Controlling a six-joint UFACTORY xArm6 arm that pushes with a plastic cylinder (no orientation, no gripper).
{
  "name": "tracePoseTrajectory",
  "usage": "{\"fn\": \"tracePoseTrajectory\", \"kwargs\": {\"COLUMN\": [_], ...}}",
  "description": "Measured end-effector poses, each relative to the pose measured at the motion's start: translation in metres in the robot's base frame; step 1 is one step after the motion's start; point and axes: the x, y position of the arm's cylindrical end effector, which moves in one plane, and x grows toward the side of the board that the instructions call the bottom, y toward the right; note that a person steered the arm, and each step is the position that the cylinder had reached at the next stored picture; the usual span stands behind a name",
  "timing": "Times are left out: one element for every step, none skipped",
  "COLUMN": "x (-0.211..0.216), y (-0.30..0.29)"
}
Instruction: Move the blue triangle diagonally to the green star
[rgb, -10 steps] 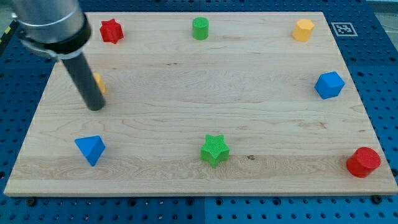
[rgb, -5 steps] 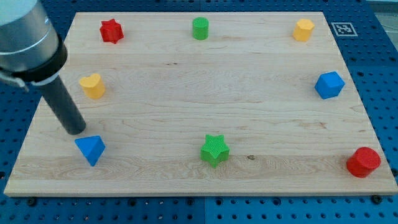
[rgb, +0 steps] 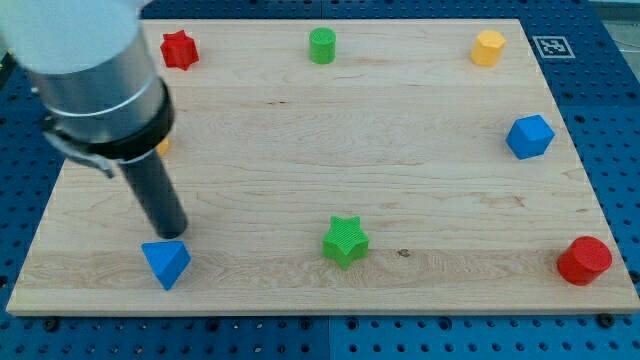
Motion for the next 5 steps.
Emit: {"fn": "tracePoseTrajectory", "kwargs": {"x": [0.023,0.056,0.063,0.044,0.034], "y": [-0.012,-0.006,0.035,0.067,0.048]}}
